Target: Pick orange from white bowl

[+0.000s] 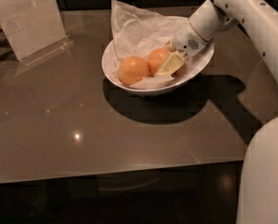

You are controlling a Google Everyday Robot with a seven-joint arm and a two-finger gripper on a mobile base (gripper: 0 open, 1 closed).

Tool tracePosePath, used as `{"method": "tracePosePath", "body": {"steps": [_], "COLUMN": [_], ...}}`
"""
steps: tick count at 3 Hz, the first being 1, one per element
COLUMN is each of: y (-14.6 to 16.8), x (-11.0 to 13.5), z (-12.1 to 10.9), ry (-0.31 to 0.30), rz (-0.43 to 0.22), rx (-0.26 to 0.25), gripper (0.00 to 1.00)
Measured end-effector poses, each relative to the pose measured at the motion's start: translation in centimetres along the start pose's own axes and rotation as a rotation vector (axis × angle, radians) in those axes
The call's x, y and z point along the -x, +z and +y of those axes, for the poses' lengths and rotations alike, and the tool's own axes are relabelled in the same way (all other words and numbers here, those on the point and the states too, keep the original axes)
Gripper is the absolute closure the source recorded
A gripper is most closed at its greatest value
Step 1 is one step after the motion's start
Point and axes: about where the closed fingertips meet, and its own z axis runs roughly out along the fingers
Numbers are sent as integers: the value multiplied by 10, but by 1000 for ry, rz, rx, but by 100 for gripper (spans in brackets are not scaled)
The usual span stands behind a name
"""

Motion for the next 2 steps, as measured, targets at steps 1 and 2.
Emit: {"method": "tracePosePath", "body": {"steps": [1, 2], "y": [-12, -44], "x": [0, 12], "z": [1, 8], "ry": [16, -13], "rz": [-27, -86], "rx": [-42, -123], "gripper": [92, 100]}}
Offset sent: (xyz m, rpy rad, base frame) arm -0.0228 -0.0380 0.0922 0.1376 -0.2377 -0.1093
